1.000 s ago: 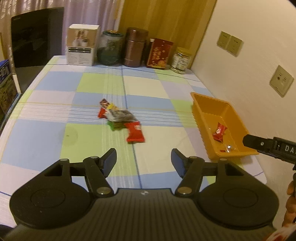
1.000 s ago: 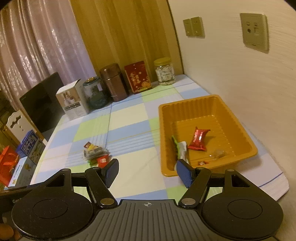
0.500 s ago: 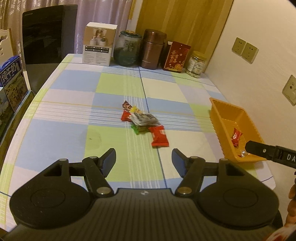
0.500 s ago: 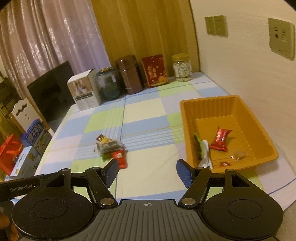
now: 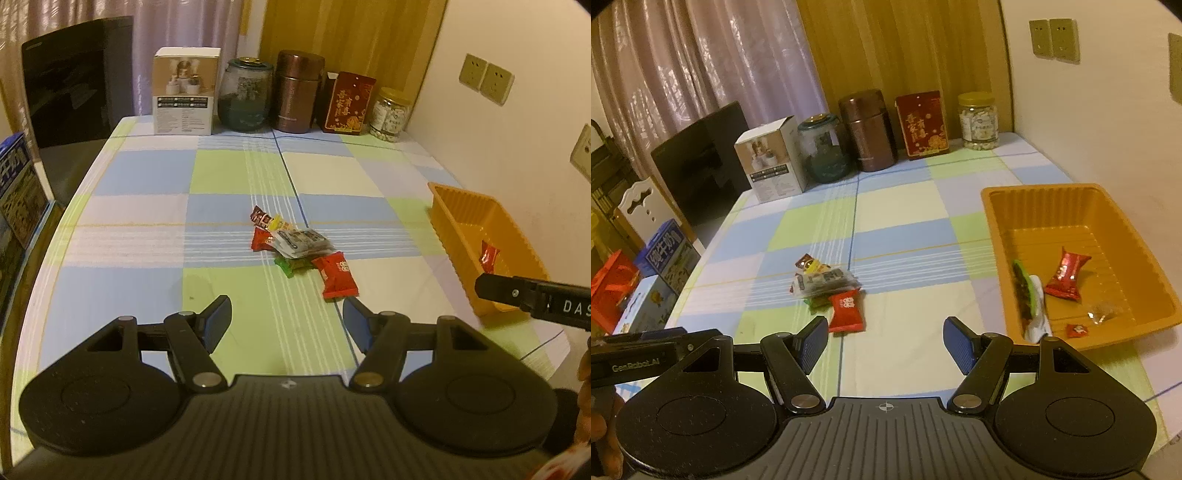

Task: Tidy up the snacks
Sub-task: 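Withdraw both grippers from the tray back toward the snack pile, then grasp the red square packet with the right gripper while the left approaches the large clear packet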

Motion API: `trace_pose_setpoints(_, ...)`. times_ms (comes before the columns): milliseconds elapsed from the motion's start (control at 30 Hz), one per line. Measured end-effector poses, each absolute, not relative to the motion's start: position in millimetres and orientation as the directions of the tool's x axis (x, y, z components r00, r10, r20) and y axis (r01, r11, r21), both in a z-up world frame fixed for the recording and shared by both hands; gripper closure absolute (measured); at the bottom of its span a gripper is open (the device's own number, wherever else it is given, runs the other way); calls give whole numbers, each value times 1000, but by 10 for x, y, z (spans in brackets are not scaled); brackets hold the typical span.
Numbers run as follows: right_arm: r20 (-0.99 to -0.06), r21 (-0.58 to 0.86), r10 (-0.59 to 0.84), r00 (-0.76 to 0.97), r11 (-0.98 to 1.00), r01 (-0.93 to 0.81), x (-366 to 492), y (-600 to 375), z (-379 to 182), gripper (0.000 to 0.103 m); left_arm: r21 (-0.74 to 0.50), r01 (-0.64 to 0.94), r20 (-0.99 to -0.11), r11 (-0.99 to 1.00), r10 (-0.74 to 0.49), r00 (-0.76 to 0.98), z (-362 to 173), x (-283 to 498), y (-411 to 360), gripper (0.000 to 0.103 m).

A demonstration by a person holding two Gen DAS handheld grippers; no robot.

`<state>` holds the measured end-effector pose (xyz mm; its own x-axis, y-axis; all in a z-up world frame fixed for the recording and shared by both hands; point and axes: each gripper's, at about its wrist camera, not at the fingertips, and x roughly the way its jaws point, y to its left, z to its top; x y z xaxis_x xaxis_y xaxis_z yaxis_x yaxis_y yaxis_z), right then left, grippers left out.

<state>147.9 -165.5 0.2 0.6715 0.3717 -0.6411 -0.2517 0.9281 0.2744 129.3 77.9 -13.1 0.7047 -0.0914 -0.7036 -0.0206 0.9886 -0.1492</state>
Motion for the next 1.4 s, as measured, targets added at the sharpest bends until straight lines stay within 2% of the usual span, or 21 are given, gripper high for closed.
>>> trace_pose_setpoints(867,-694,277,428,579,901,-334,2296,-994,-727,35,12,322,-764,947,-199,614,-629,2345,934,40)
trace_pose_setpoints(933,-700,275,433,569,897,-345,2366,-937,-790,41,21,341,-770,940,-202,605,-679,2423,933,40)
trace_pose_setpoints(1167,-721,251,440,534,886,-391,2615,-734,-1029,50,25,391,-785,920,-224,578,-832,2652,962,40)
trace_pose_setpoints(1333,-740,228,432,516,882,-412,2713,-669,-1168,68,47,432,-789,901,-232,569,-904,2764,952,40)
trace_pose_setpoints(1400,-734,226,435,521,880,-418,2713,-692,-1180,70,50,447,-788,893,-240,567,-914,2799,932,40)
